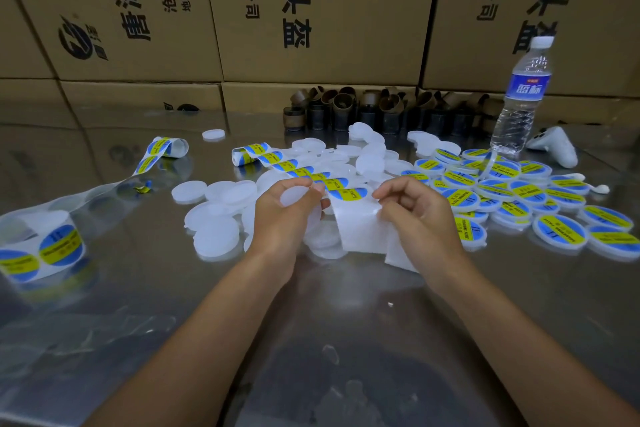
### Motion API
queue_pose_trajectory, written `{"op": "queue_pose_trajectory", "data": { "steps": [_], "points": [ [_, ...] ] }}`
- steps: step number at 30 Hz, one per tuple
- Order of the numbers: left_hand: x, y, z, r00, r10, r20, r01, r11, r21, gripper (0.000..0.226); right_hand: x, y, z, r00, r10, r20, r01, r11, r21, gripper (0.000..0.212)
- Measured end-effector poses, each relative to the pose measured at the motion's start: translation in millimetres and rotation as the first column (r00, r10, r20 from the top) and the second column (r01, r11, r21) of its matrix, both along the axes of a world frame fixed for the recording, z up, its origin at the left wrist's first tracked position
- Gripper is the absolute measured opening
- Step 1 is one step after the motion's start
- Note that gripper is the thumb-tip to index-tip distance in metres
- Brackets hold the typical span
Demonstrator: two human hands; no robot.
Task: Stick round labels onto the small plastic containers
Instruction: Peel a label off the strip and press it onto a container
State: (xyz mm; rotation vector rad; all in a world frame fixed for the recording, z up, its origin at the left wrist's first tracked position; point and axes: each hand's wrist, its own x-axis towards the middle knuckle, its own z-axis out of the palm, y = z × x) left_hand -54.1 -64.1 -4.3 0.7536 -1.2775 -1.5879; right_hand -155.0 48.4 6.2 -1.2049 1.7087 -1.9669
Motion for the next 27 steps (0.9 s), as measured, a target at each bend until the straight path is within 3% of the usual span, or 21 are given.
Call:
{"op": "queue_pose_trajectory", "data": {
  "steps": [4, 7, 9, 11, 18, 27],
  "points": [
    [0, -3, 2, 0.997, -0.013, -0.071, 0.02, 0.994, 0.11, 0.019, 1, 0, -6, 0.994, 0.011, -0.112, -0.004, 0.998, 0.061, 0.031],
    [1, -2, 2, 0.994, -0.038, -0.101, 0.053, 0.988, 0.144, 0.019, -1, -1, -15, 0.954, -0.108, -0.281, 0.153, 0.978, 0.143, 0.016],
    [2, -1, 2, 0.991, -0.065, -0.115, 0.081, 0.987, 0.136, 0.018, -2, -1, -19, 0.838, -0.239, -0.491, 0.347, 0.927, 0.141, 0.015],
    [2, -1, 2, 0.987, -0.095, -0.129, 0.11, 0.986, 0.122, 0.017, -1, -1, -19, 0.712, -0.327, -0.622, 0.443, 0.896, 0.036, 0.021],
    [1, 4, 3, 0.958, -0.249, -0.14, 0.26, 0.963, 0.068, 0.018, 0, 0, -13, 0.606, -0.397, -0.689, 0.419, 0.896, -0.147, 0.015],
    [3, 8, 6, 0.929, -0.332, -0.166, 0.347, 0.935, 0.073, 0.018, -2, -1, -14, 0.605, -0.345, -0.718, 0.359, 0.923, -0.141, 0.026]
  ]
}}
